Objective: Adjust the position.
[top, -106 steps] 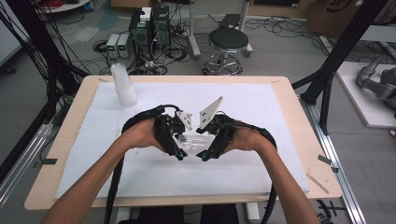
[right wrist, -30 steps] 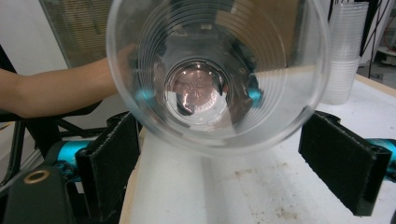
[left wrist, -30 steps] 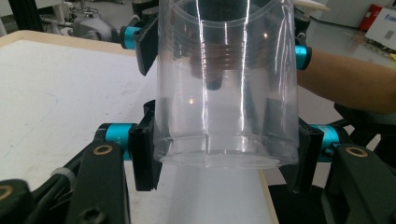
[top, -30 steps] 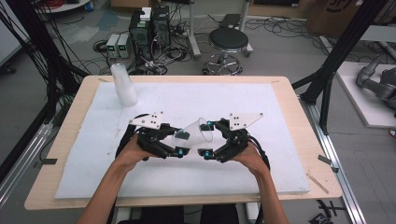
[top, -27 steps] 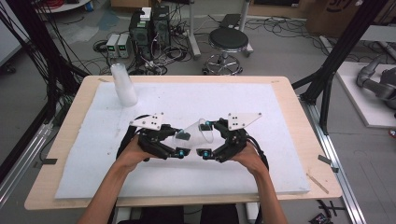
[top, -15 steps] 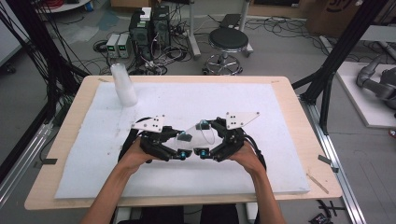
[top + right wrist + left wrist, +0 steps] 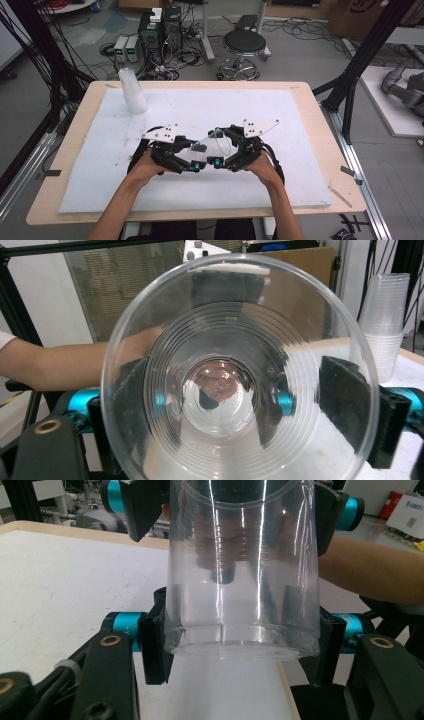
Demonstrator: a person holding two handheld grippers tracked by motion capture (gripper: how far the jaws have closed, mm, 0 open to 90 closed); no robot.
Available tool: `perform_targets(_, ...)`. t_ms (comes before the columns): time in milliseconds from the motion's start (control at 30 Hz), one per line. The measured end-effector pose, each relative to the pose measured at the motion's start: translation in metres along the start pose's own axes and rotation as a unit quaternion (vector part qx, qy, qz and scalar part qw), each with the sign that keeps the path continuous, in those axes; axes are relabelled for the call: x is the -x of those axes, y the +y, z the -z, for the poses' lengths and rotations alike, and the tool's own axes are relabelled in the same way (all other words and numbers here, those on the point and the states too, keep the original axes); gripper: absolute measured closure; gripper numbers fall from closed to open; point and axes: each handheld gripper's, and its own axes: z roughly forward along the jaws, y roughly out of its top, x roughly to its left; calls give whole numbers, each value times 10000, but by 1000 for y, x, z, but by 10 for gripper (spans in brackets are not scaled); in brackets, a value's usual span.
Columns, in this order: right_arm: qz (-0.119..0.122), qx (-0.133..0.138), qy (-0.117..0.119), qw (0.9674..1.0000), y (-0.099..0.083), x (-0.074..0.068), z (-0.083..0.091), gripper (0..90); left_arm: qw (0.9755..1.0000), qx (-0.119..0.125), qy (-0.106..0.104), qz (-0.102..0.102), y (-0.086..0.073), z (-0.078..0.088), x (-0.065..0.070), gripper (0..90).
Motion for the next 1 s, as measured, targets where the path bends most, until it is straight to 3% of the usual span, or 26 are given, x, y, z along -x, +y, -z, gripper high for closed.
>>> perform_targets(200, 62, 41, 46, 10000, 0, 0, -1, 282, 10000, -29, -2, 8, -1, -1, 0, 415)
perform_targets(467, 103, 3, 60, 9999, 0, -1, -1, 315, 9999, -84, 4, 58, -2, -1, 0, 410)
perform_targets(500, 105, 1, 54, 9999, 0, -1, -1, 315, 9995, -116, 122, 270, -1, -3, 0, 372)
perform_targets(533, 106, -5, 39, 9999, 0, -1, -1, 315, 9984, -223, 175, 488, -1, -5, 0, 149)
perform_targets(567, 106, 0, 31, 9999, 0, -1, -1, 316, 9982, -251, 102, 540, -1, -5, 0, 36)
perform_targets(667, 106, -30, 24, 9999, 0, 0, -1, 318, 9988, -217, 233, 363, -1, -4, 0, 37)
perform_targets(867, 118, -48, 2, 9999, 1, 0, 0, 319, 9987, -241, 356, 285, -1, -1, 1, 37)
perform_targets(1000, 135, -106, -113, 9998, 1, 0, 2, 319, 9960, -394, 788, 124, -2, 5, 6, 37)
